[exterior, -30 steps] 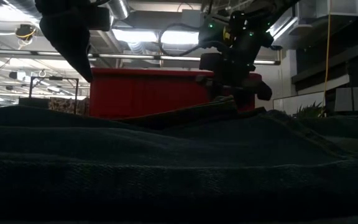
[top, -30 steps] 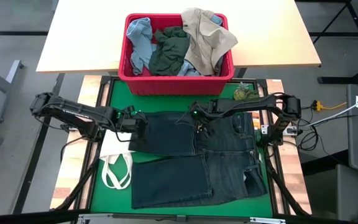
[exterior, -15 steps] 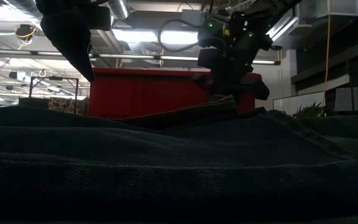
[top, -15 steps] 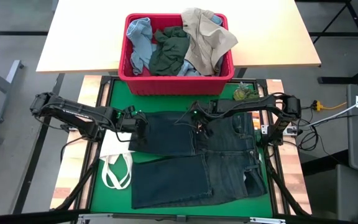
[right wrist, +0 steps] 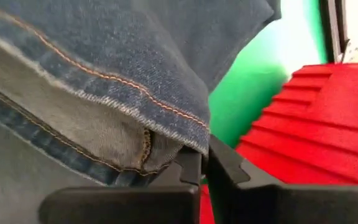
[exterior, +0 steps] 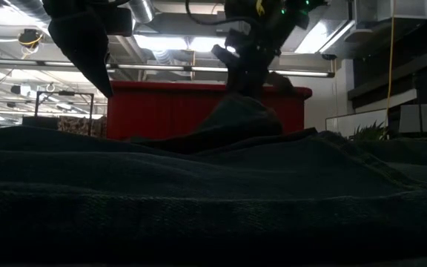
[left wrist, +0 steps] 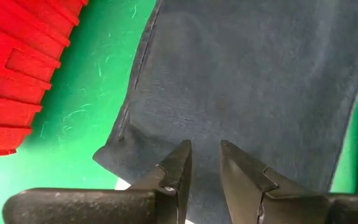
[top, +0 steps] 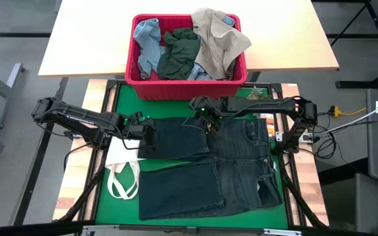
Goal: Fold laundry
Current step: Fold the dark blue pants
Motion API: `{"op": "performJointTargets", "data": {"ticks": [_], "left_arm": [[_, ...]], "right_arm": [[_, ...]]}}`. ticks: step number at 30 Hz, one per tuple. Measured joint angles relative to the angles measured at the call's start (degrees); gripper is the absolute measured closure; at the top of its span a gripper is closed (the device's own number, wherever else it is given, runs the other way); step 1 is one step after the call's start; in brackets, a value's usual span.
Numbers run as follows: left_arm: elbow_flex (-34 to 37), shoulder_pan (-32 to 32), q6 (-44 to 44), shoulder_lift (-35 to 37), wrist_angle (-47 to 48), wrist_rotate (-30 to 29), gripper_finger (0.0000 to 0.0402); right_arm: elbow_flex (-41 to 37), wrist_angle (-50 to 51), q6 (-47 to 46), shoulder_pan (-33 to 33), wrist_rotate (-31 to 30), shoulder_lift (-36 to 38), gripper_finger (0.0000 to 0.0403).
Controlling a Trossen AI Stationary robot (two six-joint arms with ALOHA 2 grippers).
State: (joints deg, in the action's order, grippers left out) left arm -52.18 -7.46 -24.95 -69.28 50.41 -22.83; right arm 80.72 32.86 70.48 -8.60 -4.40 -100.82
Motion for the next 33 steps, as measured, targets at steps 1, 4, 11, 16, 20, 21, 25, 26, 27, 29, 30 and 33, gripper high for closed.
{"op": "performJointTargets", "data": {"ticks": [1,4,11,16,20,21,25,26,27,29,30,33], "left_arm": [[0.00,0.00,0.00,-0.02,0.00,-0.02,0.0324],[0.00,0.00,0.01,-0.02,-0.01,-0.02,0.0324],[0.00,0.00,0.00,-0.02,-0.01,-4.77,0.0324],[0.00,0.00,0.00,-0.02,0.00,-10.26,0.0324],[0.00,0.31,0.00,-0.02,-0.11,-11.93,0.0324],[0.00,0.57,0.00,-0.02,-0.11,-11.93,0.0324],[0.00,2.33,-0.13,-0.02,-0.26,-12.11,0.0320],[0.00,2.95,-0.29,-0.02,-0.45,-12.09,0.0315],[0.00,3.54,-0.37,-0.02,-0.55,-12.09,0.0309],[0.00,4.80,-0.37,-0.02,-0.53,-12.11,0.0295],[0.00,5.45,-0.37,-0.02,-0.57,-12.11,0.0287],[0.00,7.53,-1.33,-0.23,-0.57,-12.10,0.0264]], "right_arm": [[1.00,1.51,1.14,0.00,0.00,0.00,0.0397],[2.06,5.20,1.52,0.00,0.00,0.04,0.0395],[1.01,9.60,-2.68,-0.04,0.00,-0.05,0.0379],[1.04,9.86,-5.59,-0.04,-0.09,-0.04,0.0380],[1.04,11.22,-5.68,-0.04,-0.64,-0.04,0.0373],[1.04,11.98,-5.68,-0.04,-0.64,-0.04,0.0367],[1.04,14.33,-6.22,-0.04,-1.12,-0.04,0.0321],[1.04,14.86,-6.69,-0.04,-1.54,-0.04,0.0306],[1.04,15.06,-7.22,-0.04,-2.32,-0.04,0.0291],[1.04,15.44,-7.79,-0.04,-4.57,-0.04,0.0262],[1.04,15.71,-8.39,-0.04,-5.77,-0.04,0.0249],[1.04,15.48,-10.57,0.00,-7.18,-0.04,0.0221]]}}
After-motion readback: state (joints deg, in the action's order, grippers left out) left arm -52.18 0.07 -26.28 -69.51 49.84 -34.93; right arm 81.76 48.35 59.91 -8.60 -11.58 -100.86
